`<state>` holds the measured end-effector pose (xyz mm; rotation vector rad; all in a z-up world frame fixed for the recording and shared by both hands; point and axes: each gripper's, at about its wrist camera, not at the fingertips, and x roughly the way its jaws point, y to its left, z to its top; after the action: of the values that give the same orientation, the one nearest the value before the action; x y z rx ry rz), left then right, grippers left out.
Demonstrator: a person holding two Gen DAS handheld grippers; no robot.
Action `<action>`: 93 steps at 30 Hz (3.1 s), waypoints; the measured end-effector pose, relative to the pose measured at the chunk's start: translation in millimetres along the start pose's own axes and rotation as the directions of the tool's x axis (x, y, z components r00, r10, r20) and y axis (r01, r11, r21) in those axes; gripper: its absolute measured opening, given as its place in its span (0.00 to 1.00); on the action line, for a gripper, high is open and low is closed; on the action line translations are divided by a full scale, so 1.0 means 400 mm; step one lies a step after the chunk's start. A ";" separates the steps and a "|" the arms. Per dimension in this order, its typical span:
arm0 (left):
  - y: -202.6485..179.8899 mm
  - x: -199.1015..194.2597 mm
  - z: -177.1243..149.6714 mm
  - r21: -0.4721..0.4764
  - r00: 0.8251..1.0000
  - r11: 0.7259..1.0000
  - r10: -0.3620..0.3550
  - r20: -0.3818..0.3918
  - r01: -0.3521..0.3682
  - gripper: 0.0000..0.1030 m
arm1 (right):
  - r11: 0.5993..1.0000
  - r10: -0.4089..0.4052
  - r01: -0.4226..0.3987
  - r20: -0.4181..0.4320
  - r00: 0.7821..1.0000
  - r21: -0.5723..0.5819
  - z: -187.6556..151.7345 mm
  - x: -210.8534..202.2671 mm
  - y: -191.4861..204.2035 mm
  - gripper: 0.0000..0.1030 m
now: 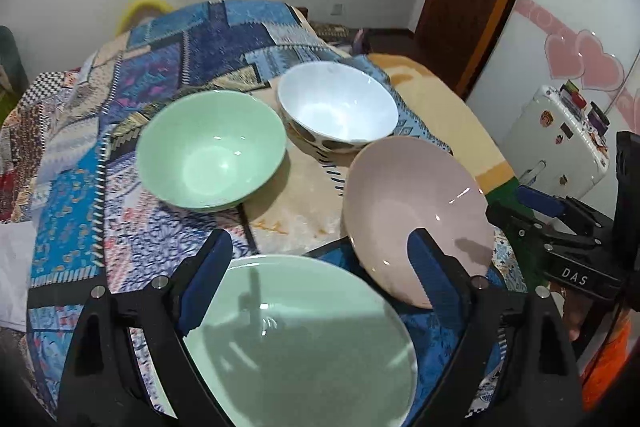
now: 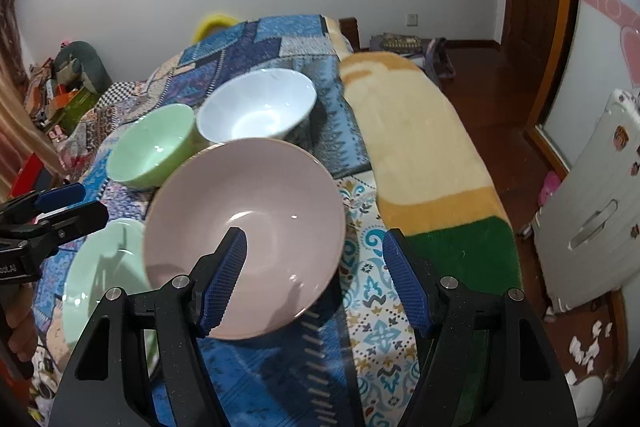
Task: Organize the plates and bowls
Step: 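Grasp the pale pink bowl rim with both grippers, then lift the pale pink bowl and carry it beside the plate stack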
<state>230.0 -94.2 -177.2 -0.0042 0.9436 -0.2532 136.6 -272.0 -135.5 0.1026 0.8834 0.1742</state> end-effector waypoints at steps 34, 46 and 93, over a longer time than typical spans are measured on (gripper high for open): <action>-0.054 0.159 -0.009 0.003 0.984 0.996 -0.083 -0.158 0.084 0.14 | 0.990 0.107 -0.098 -0.082 0.991 0.098 -0.026 0.049 -0.030 0.14; -0.075 0.021 -0.011 0.042 0.994 0.996 -0.078 -0.072 0.081 0.14 | 0.994 0.097 -0.096 -0.008 0.995 0.047 -0.002 -0.044 0.017 0.14; 0.319 -0.435 -0.266 -0.167 0.992 0.985 0.057 0.112 -0.038 0.14 | 0.952 0.243 -0.241 -0.017 0.970 -0.190 -0.075 -0.099 0.522 0.15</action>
<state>74.6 78.6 -115.2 -0.1467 0.8450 -0.1292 66.1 -74.3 -90.7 0.0324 0.8424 0.4867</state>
